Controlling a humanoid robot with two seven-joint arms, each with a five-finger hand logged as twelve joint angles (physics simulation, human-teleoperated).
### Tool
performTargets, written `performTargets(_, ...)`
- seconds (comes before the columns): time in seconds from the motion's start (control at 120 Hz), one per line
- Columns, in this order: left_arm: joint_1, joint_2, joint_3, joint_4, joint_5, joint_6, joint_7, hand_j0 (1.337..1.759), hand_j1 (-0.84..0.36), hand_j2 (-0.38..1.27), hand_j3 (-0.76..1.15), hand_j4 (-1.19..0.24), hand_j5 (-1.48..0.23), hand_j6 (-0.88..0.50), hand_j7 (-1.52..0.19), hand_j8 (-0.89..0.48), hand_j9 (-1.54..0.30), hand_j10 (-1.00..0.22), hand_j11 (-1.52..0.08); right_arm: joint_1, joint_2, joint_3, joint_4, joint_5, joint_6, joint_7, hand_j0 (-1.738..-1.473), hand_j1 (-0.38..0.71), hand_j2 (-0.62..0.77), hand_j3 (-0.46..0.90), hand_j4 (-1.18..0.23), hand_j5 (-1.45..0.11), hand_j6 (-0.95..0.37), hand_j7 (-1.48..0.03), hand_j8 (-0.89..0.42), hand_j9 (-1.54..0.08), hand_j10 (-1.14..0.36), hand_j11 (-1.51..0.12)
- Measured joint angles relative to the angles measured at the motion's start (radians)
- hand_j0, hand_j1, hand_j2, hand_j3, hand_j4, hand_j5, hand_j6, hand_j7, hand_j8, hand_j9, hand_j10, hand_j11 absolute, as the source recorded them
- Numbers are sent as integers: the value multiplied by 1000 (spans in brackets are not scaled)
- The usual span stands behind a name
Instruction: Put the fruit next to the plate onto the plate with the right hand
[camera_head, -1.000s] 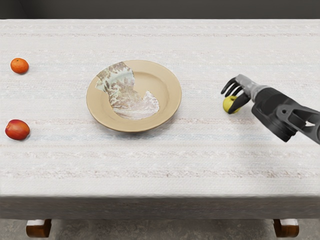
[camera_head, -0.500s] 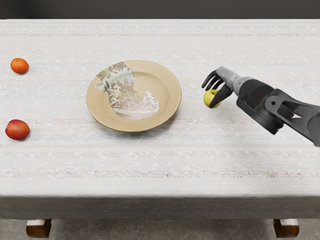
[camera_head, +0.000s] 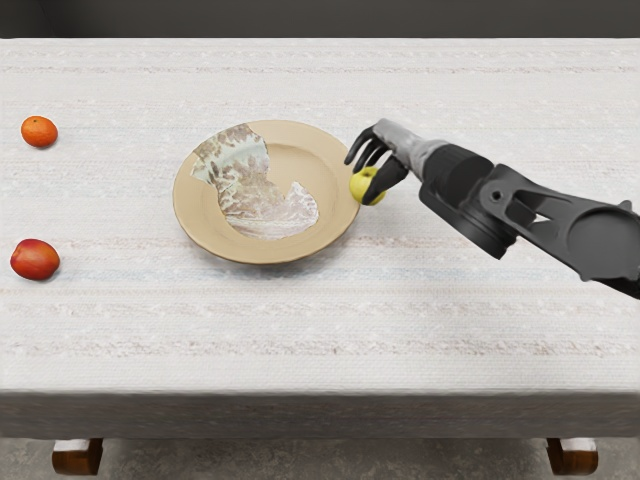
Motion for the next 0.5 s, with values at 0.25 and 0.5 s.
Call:
performTargets(0.25,0,0,0,0,0,0,0,1658,349,0,0,0,0,0,0,0,0,0,0,10,53,0,-1,-1,-1,0,-1658,341,357,0,-660,-915,-658,-884,-344,-897,-460,-888)
performTargets(0.5,1,0,0,0,0,0,0,1658,349,0,0,0,0,0,0,0,0,0,0,4,89,-4,0,-4,-14,0,-1658,70,141,0,-390,-534,-393,-519,-237,-525,-302,-522)
